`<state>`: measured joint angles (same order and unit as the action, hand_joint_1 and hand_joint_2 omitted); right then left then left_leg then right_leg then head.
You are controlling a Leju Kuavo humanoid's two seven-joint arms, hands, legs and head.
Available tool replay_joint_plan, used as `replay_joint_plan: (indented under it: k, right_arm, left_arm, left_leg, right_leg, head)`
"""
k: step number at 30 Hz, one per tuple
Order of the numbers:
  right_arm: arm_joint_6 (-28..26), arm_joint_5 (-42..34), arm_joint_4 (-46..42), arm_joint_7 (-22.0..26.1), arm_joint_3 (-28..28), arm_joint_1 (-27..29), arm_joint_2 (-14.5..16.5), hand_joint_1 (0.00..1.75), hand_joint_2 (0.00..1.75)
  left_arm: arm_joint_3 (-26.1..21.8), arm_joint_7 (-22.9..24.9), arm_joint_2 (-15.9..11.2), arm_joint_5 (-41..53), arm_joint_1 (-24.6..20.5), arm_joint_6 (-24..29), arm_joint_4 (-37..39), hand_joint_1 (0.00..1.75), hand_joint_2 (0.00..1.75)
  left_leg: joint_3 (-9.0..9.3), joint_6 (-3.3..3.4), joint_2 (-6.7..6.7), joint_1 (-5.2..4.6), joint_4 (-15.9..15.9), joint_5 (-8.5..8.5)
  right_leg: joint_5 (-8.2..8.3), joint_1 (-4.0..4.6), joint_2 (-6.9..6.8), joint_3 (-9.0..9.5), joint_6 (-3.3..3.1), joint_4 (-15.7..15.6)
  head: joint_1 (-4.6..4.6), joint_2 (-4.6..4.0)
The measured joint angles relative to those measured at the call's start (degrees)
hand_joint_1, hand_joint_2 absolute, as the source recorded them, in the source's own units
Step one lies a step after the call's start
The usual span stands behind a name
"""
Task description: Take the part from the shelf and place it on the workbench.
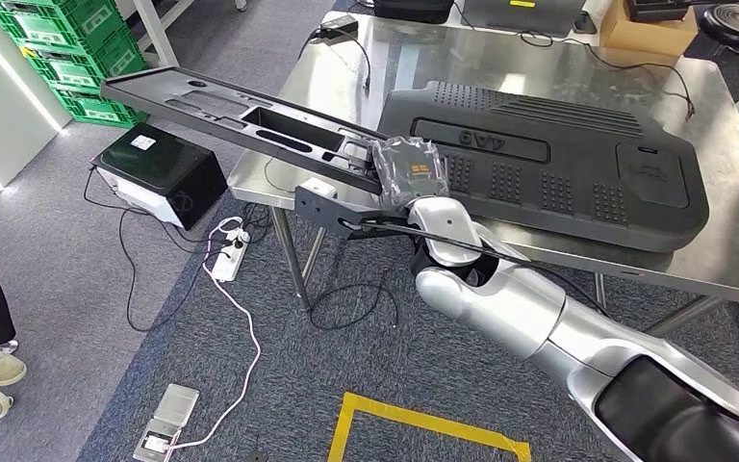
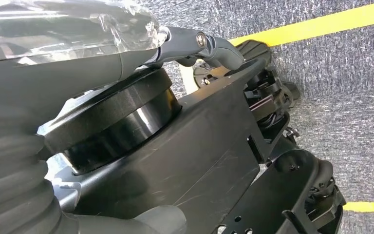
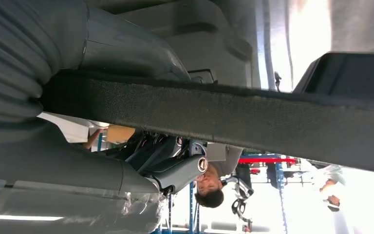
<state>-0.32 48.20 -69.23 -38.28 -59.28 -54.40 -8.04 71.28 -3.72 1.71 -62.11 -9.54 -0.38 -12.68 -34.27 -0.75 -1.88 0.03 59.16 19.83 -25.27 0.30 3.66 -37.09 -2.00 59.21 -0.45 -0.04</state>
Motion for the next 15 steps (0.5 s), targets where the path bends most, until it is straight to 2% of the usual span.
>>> replay_joint_plan:
  k: [2, 4, 5, 6, 7, 8, 10, 11, 12, 13, 15]
  right_arm:
    - [0.0, 0.0, 0.2, -0.1, 0.4, -0.4, -0.1, 1.75, 1.75]
    - [0.0, 0.1, 0.3, -0.3, 0.8, -1.0, -0.2, 1.75, 1.75]
    - [0.0, 0.2, 0.3, -0.4, 0.9, -1.1, -0.2, 1.75, 1.75]
    - [0.0, 0.2, 0.3, -0.4, 1.0, -1.2, -0.3, 1.75, 1.75]
    - [0.0, 0.2, 0.4, -0.5, 1.1, -1.3, -0.3, 1.75, 1.75]
    - [0.0, 0.2, 0.5, -0.5, 1.2, -1.3, -0.4, 1.75, 1.75]
    - [0.1, 0.1, 0.7, -0.6, 1.3, -1.7, -0.6, 1.75, 1.75]
    - [0.1, 0.1, 0.7, -0.6, 1.5, -1.9, -0.7, 1.75, 1.75]
    - [0.1, 0.1, 0.8, -0.7, 1.6, -2.2, -0.8, 1.75, 1.75]
    - [0.1, 0.0, 0.8, -0.7, 1.7, -2.4, -0.9, 1.75, 1.75]
    - [0.2, 0.0, 0.9, -0.7, 1.8, -2.7, -1.0, 1.75, 1.75]
  left_arm:
    - [0.0, 0.0, 0.0, 0.0, 0.0, -0.1, 0.0, 0.0, 1.75]
    - [0.0, -0.2, 0.1, 0.1, 0.1, -0.1, 0.0, 0.0, 1.75]
    - [0.0, -0.2, 0.0, 0.1, 0.2, -0.1, 0.0, 0.0, 1.75]
    - [0.0, -0.3, 0.0, 0.1, 0.2, -0.1, 0.0, 0.0, 1.75]
    - [0.0, -0.4, 0.0, 0.2, 0.2, -0.1, 0.0, 0.0, 1.75]
    - [0.0, -0.5, 0.0, 0.2, 0.2, -0.1, 0.0, 0.0, 1.75]
    - [0.0, -0.6, 0.0, 0.3, 0.2, -0.1, 0.0, 0.0, 1.75]
    - [0.0, -0.6, 0.0, 0.4, 0.2, -0.1, 0.0, 0.0, 1.75]
    - [0.0, -0.6, 0.0, 0.4, 0.2, -0.1, 0.0, 0.0, 1.75]
    - [0.0, -0.6, 0.0, 0.5, 0.2, -0.1, 0.0, 0.0, 1.75]
    - [0.0, -0.6, 0.0, 0.6, 0.2, -0.1, 0.0, 0.0, 1.75]
  left_leg:
    - [0.25, 0.64, 0.53, 0.15, -0.5, -0.26]
    - [0.39, 1.04, 1.14, 0.16, -0.7, -0.33]
    - [0.41, 1.12, 1.42, 0.13, -0.7, -0.28]
    - [0.44, 1.17, 1.7, 0.1, -0.6, -0.21]
    - [0.52, 1.17, 1.94, 0.08, -0.6, -0.11]
    - [0.63, 1.14, 2.13, 0.07, -0.6, 0.01]
    - [1.11, 0.92, 2.52, 0.04, -0.6, 0.41]
    - [1.33, 0.74, 2.7, -0.01, -0.7, 0.57]
    - [1.49, 0.53, 2.87, -0.08, -0.7, 0.72]
    - [1.6, 0.3, 3.04, -0.15, -0.8, 0.82]
    - [1.83, -0.18, 3.36, -0.23, -1.0, 1.03]
  right_leg:
    - [-1.37, 0.03, -1.22, -0.82, 0.58, 2.0]
    - [-4.73, -0.06, -2.69, -3.86, 1.1, 8.6]
    - [-6.28, -0.17, -2.94, -5.73, 1.29, 12.4]
    - [-7.2, -0.28, -3.06, -7.36, 1.43, 15.5]
    - [-6.9, -0.38, -3.1, -7.94, 1.5, 16.5]
    - [-5.76, -0.45, -3.15, -7.58, 1.51, 15.5]
    - [-1.7, -0.43, -3.74, -3.79, 1.21, 7.5]
    - [-0.44, -0.17, -4.38, -1.91, 0.96, 3.7]
    - [0.43, 0.09, -4.83, -0.45, 0.66, 0.6]
    - [0.42, 0.35, -5.09, 0.05, 0.42, -0.5]
    - [0.19, 0.59, -4.71, 0.16, -0.04, -0.8]
  head:
    - [0.48, 0.01]
    - [1.15, 0.0]
    - [1.37, 0.0]
    - [1.54, 0.0]
    - [1.73, 0.0]
    - [1.9, 0.0]
    - [2.37, 0.01]
    - [2.5, 0.0]
    - [2.69, 0.0]
    - [2.71, 0.0]
    - [2.6, 0.01]
